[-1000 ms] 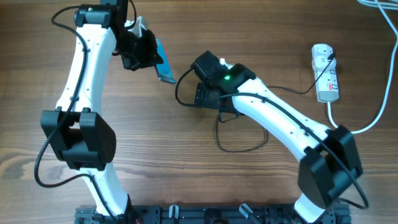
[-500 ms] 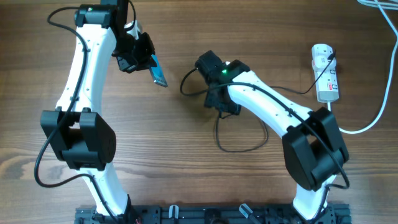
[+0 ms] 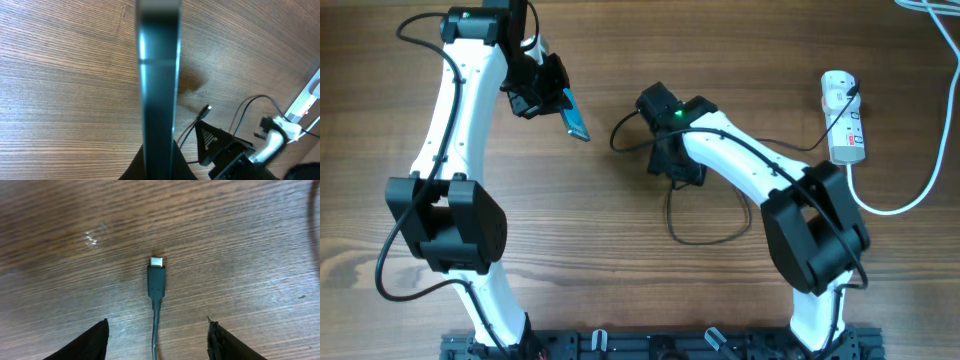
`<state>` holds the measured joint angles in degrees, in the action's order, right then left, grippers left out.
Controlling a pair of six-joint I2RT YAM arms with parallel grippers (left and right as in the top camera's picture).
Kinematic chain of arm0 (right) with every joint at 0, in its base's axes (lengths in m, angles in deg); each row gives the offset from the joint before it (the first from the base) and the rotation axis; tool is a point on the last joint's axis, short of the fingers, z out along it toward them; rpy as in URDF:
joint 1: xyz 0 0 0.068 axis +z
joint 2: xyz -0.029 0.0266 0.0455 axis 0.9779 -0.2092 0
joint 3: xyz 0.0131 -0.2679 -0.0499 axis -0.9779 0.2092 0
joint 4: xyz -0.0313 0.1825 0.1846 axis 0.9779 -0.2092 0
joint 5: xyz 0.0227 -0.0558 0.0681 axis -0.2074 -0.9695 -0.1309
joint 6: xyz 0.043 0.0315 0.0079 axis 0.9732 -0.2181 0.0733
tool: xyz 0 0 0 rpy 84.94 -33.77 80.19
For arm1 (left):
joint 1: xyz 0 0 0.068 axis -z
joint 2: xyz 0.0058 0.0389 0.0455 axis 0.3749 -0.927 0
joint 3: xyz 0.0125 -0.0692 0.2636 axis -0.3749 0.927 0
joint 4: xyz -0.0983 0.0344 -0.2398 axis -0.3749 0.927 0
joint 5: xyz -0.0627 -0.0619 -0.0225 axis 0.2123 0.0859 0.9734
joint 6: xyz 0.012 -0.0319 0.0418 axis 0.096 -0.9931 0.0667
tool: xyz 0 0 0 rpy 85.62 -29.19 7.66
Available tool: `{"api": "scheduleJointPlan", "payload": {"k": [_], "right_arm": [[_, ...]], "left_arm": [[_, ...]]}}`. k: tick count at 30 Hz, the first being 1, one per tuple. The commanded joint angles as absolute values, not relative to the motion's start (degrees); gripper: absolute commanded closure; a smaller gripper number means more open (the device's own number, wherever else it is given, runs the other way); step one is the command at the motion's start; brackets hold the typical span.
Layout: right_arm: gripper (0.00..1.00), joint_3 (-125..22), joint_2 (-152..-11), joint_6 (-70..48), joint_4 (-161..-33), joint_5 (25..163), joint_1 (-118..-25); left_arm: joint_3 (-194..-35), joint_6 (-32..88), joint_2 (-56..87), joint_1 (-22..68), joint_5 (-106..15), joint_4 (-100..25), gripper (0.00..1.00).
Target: Plug charger to phone and switch on socket
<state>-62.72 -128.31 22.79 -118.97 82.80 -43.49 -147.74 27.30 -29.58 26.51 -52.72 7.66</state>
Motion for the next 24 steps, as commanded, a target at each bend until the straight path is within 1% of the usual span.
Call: {"api": "scheduleJointPlan", "payload": {"k": [1,4,8,15,19,24], "right_arm": [[0.37,-62.37,-130.71,22.29,-118.43,83.3,-43.4],[0.38,-62.37,-130.71,22.27,-117.57,83.45,-43.4],[0.42,-62.37,-130.71,22.07,-117.22,83.98,-43.43],[0.42,-62.37,-130.8,21.59,-117.16,84.59,-43.75],[0.42,-62.35,-131.46,18.16,-116.37,87.45,-44.93],[0.44,-62.35,-131.89,18.18,-116.61,87.52,-45.33]], "left_arm": [[-148.42,26.56,-28.64,26.8,-52.98,7.73,0.96],[-148.42,26.56,-28.64,26.8,-53.0,7.92,0.96],[-148.42,26.56,-28.64,26.8,-53.0,8.18,0.96],[-148.42,26.58,-28.64,26.77,-53.0,8.58,0.96],[-148.42,26.58,-28.64,26.8,-53.0,8.53,0.96],[-148.42,26.58,-28.64,26.77,-53.0,8.51,0.96]]}}
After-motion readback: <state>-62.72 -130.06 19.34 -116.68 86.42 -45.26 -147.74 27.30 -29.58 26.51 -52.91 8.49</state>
